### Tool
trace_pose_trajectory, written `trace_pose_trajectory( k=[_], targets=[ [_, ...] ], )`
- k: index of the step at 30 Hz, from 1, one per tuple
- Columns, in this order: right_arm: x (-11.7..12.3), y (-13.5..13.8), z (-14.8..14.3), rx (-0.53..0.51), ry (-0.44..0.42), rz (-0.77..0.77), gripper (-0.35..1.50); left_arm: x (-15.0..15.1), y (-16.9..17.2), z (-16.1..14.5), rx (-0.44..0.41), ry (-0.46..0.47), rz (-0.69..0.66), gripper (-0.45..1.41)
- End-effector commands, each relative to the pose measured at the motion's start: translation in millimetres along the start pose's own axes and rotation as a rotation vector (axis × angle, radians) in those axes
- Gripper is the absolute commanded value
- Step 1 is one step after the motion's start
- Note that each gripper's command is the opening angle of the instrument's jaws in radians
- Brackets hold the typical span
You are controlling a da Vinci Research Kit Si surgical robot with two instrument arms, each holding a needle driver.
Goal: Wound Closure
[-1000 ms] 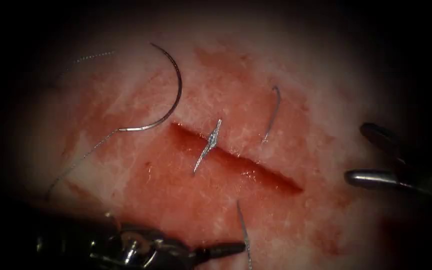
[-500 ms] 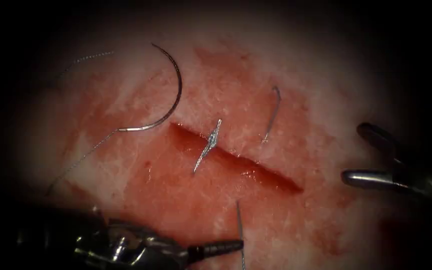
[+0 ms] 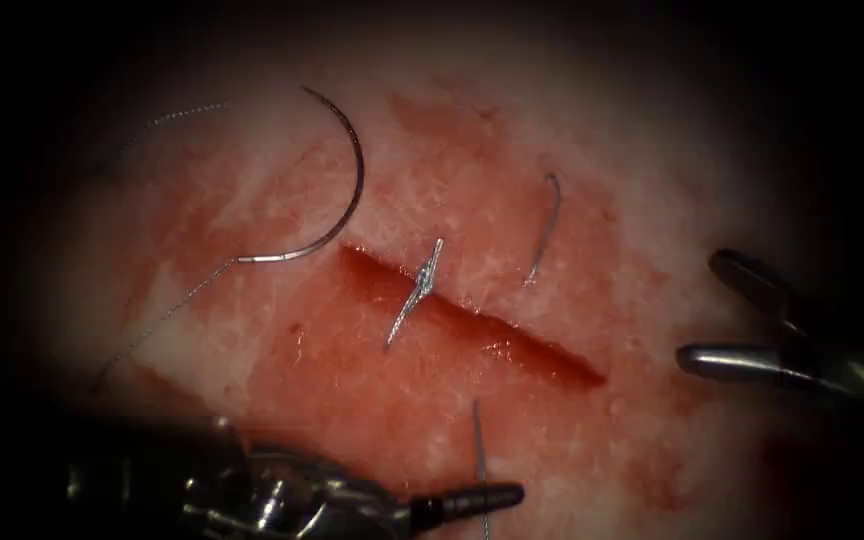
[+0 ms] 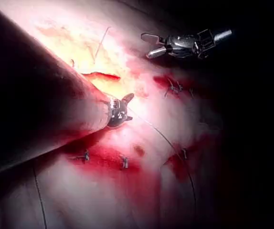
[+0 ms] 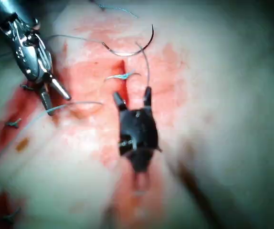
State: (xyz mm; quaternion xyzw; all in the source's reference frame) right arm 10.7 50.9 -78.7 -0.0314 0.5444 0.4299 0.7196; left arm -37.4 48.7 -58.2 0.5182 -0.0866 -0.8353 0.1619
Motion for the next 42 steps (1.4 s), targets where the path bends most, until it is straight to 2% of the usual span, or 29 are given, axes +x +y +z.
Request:
trace_pose_trajectory(
  k=[1,4,6,7,9,13,16,19,20,21,23,24,25,27,28,30,33,34,39,42],
  targets=[
    [-0.6,-0.6,0.5,0.004,0.000,0.001,1.33,-0.2,1.0,1.1,-0.005,0.008,0.031,0.65],
    [-0.6,-0.6,0.5,0.007,0.001,0.001,1.33,-0.8,0.9,1.8,-0.015,0.034,0.063,0.63],
    [-0.6,-0.6,0.5,0.007,0.001,0.001,1.33,-1.1,0.7,2.0,-0.024,0.051,0.072,0.48],
    [-0.6,-0.6,0.5,0.007,0.001,0.001,1.33,-1.2,0.8,1.9,-0.027,0.058,0.088,0.29],
    [-0.6,-0.7,0.5,0.007,0.001,0.001,1.33,-1.1,1.3,1.6,-0.032,0.067,0.138,-0.35],
    [-0.6,-0.7,0.5,0.007,0.001,0.001,1.33,-0.8,1.9,1.4,-0.035,0.072,0.148,-0.35],
    [-0.6,-0.7,0.5,0.007,0.001,0.001,1.33,-0.5,1.9,1.1,0.024,0.101,0.145,-0.35],
    [-0.6,-0.8,0.6,0.009,0.001,0.001,1.33,-0.5,2.0,1.1,0.010,0.139,0.151,-0.35],
    [-0.6,-0.9,0.6,0.012,0.002,0.000,1.31,-0.5,2.0,1.1,0.001,0.147,0.094,-0.35],
    [-0.7,-0.9,0.6,0.024,0.004,0.000,1.28,-0.5,1.9,1.1,0.003,0.157,0.043,-0.35],
    [-0.9,-1.3,0.4,0.077,0.008,-0.011,1.08,-0.7,1.6,1.0,0.000,0.169,0.021,-0.35],
    [-1.1,-1.6,0.3,0.130,0.013,-0.014,0.86,-0.9,1.3,0.7,-0.007,0.176,0.004,-0.35],
    [-1.2,-1.9,0.3,0.158,0.015,-0.016,0.77,-1.2,1.0,0.5,-0.009,0.181,0.004,-0.35],
    [-1.3,-2.5,0.5,0.207,0.011,-0.018,0.77,-1.6,0.4,0.1,-0.013,0.186,0.004,-0.35],
    [-1.5,-3.5,0.9,0.268,0.008,-0.039,0.81,-2.2,-0.2,-0.4,-0.015,0.191,0.003,-0.35],
    [-1.8,-4.5,1.5,0.314,0.012,-0.095,0.82,-2.8,-0.9,-0.9,-0.019,0.203,0.004,-0.35],
    [-2.9,-7.4,3.4,0.412,0.032,-0.248,0.88,-3.9,-1.8,-1.6,0.001,0.235,0.010,-0.35],
    [-3.7,-9.1,5.2,0.476,0.061,-0.357,0.88,-4.5,-1.8,-1.8,-0.007,0.263,0.016,-0.35],
    [-4.4,-10.4,7.8,0.434,0.080,-0.541,0.89,-5.2,-2.0,-1.8,-0.029,0.341,0.038,-0.35],
    [-4.2,-10.2,8.0,0.402,0.085,-0.598,0.88,-5.5,-2.2,-1.8,-0.047,0.370,0.050,-0.35]
  ],
)
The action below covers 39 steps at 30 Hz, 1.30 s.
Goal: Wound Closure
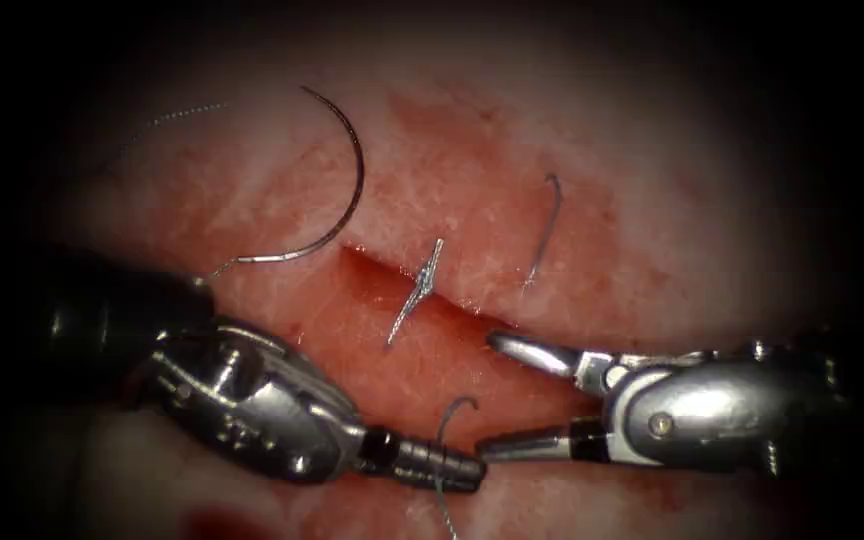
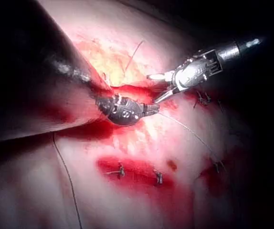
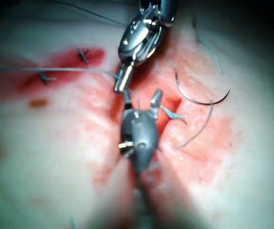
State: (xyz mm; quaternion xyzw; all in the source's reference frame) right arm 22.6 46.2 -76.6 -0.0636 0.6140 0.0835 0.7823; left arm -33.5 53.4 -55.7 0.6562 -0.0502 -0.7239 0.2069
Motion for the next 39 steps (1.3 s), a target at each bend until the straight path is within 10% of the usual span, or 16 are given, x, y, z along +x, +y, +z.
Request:
trace_pose_trajectory(
  k=[1,27,29,30,39],
  targets=[
    [-0.1,-0.2,0.7,-0.003,-0.003,-0.008,0.88,-0.3,0.6,0.7,-0.005,0.005,0.001,-0.35],
    [-2.4,-3.4,4.3,0.062,-0.035,-0.200,0.57,-0.7,0.4,0.8,-0.061,0.036,0.019,-0.35],
    [-2.6,-3.7,4.4,0.067,-0.028,-0.221,0.37,-0.7,0.4,0.8,-0.065,0.036,0.019,-0.35],
    [-2.8,-3.8,4.3,0.082,-0.009,-0.258,-0.35,-0.7,0.4,0.8,-0.069,0.037,0.020,-0.35],
    [-2.7,-2.0,2.9,0.050,-0.041,-0.279,-0.35,-0.8,0.3,0.7,-0.062,0.024,0.003,-0.35]
  ],
)
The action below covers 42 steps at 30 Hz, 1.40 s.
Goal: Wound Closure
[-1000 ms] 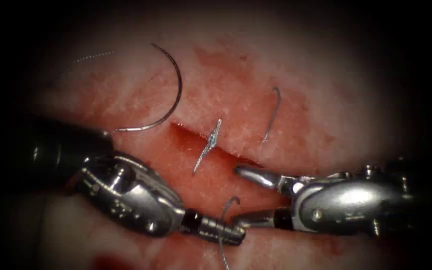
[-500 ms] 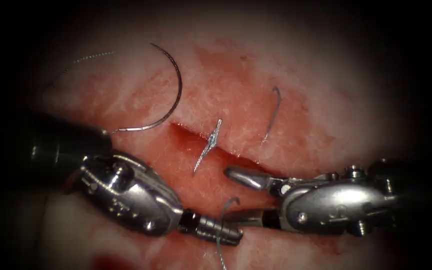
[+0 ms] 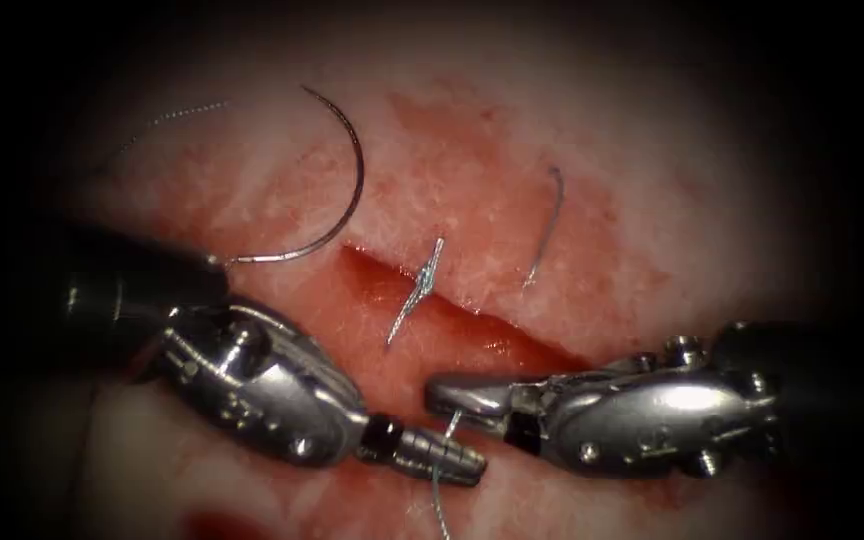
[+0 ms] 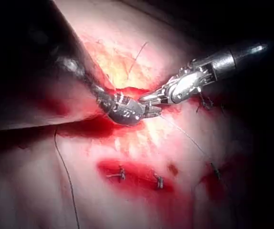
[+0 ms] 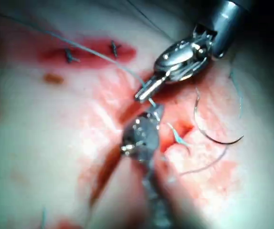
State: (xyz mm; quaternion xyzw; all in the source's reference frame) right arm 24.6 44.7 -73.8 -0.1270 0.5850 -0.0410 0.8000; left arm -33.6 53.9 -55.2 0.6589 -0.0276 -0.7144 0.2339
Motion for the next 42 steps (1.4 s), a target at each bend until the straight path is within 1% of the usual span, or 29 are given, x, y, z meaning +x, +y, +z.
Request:
trace_pose_trajectory(
  k=[1,2,3,4,6,7,9,10,12,13,14,15,17,19,21,22,26,28,31,36,42],
  targets=[
    [-0.3,-0.2,0.5,-0.005,-0.001,0.001,-0.35,-0.3,0.5,0.7,0.008,-0.010,-0.029,-0.35],
    [-0.4,-0.2,0.5,-0.007,0.001,0.001,-0.35,-0.3,0.4,0.7,0.014,-0.020,-0.048,-0.31],
    [-0.4,-0.2,0.5,-0.007,0.001,0.001,-0.35,-0.4,0.3,0.7,0.025,-0.036,-0.056,-0.02],
    [-0.6,-0.3,0.5,-0.008,0.000,0.000,-0.35,-0.5,0.2,0.9,0.045,-0.063,-0.107,0.45],
    [-0.9,-0.2,0.7,-0.018,-0.007,-0.001,-0.35,-0.4,0.2,0.9,0.047,-0.066,-0.144,0.57],
    [-1.5,-0.1,0.8,-0.016,-0.026,0.026,-0.35,-0.3,0.1,0.9,0.044,-0.061,-0.156,0.68],
    [-2.3,0.2,0.9,-0.017,-0.047,0.082,-0.35,-0.2,-0.1,0.9,0.058,-0.078,-0.160,0.74],
    [-3.3,0.4,1.1,-0.017,-0.060,0.143,-0.35,0.0,-0.4,0.7,0.085,-0.091,-0.179,0.78],
    [-4.5,0.7,1.3,-0.007,-0.083,0.221,-0.35,0.4,-0.8,0.3,0.099,-0.107,-0.190,0.78],
    [-4.7,0.7,1.3,-0.006,-0.087,0.238,-0.35,0.5,-0.9,0.2,0.106,-0.115,-0.199,0.78],
    [-5.2,0.9,1.3,-0.007,-0.091,0.289,-0.35,0.6,-0.9,0.1,0.114,-0.124,-0.197,0.78],
    [-5.4,0.9,1.4,-0.003,-0.096,0.317,-0.35,0.7,-1.0,0.0,0.117,-0.131,-0.176,0.78],
    [-6.2,1.3,1.7,0.026,-0.140,0.444,-0.35,1.1,-1.3,0.0,0.148,-0.155,-0.118,0.78],
    [-6.8,1.8,2.0,0.036,-0.152,0.556,-0.35,1.1,-1.5,-0.1,0.171,-0.174,-0.072,0.78],
    [-7.3,2.3,2.3,0.058,-0.160,0.645,-0.35,1.1,-1.8,-0.3,0.223,-0.272,0.010,0.78],
    [-7.5,2.6,2.4,0.081,-0.164,0.662,-0.35,1.0,-1.8,-0.4,0.239,-0.309,0.030,0.78],
    [-8.1,3.8,2.7,0.132,-0.141,0.729,-0.35,1.0,-1.4,-0.8,0.234,-0.314,0.062,0.78],
    [-8.6,4.2,3.4,0.162,-0.129,0.749,-0.35,1.1,-1.1,-1.3,0.210,-0.323,0.084,0.78],
    [-9.0,4.4,4.2,0.189,-0.122,0.755,-0.35,1.2,-0.6,-1.4,0.161,-0.306,0.087,0.78],
    [-9.4,4.8,5.3,0.191,-0.123,0.772,-0.35,1.4,0.0,-0.3,0.145,-0.294,0.092,0.78],
    [-9.8,5.2,5.1,0.186,-0.134,0.806,-0.35,1.0,0.7,0.5,0.128,-0.305,0.134,0.74]
  ],
)
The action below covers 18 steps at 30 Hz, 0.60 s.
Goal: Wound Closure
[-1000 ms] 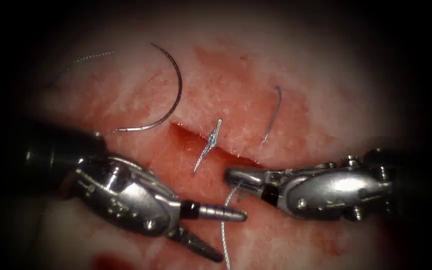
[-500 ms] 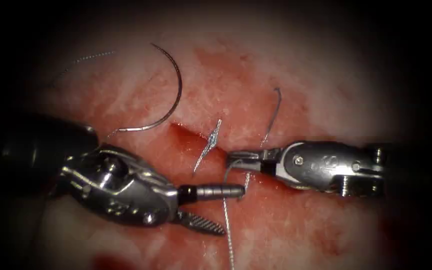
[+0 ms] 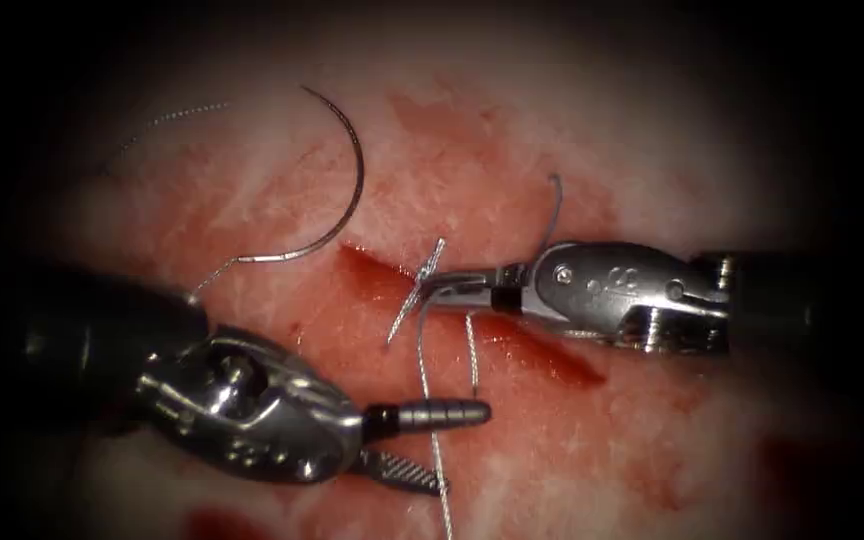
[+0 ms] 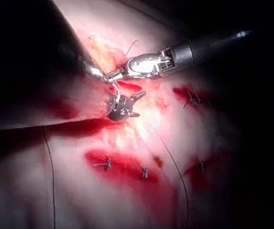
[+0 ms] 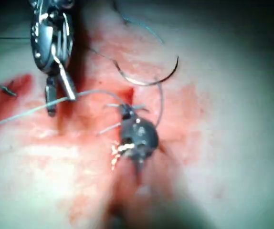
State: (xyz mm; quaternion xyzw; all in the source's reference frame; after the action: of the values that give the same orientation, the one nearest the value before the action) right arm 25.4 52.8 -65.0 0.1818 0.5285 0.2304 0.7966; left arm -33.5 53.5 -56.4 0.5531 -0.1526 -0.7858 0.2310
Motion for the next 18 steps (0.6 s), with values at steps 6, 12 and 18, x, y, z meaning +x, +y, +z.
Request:
trace_pose_trajectory(
  k=[6,12,18],
  targets=[
    [-0.2,0.3,0.5,-0.011,-0.002,0.009,-0.35,0.1,1.5,1.0,-0.036,0.016,0.016,0.73],
    [-0.7,0.9,0.5,-0.018,0.000,0.028,-0.35,1.8,1.8,1.9,-0.038,0.033,0.059,0.73],
    [-0.7,0.9,0.3,-0.022,-0.001,0.028,-0.35,2.2,1.8,1.8,-0.052,0.069,0.076,0.67]
  ],
)
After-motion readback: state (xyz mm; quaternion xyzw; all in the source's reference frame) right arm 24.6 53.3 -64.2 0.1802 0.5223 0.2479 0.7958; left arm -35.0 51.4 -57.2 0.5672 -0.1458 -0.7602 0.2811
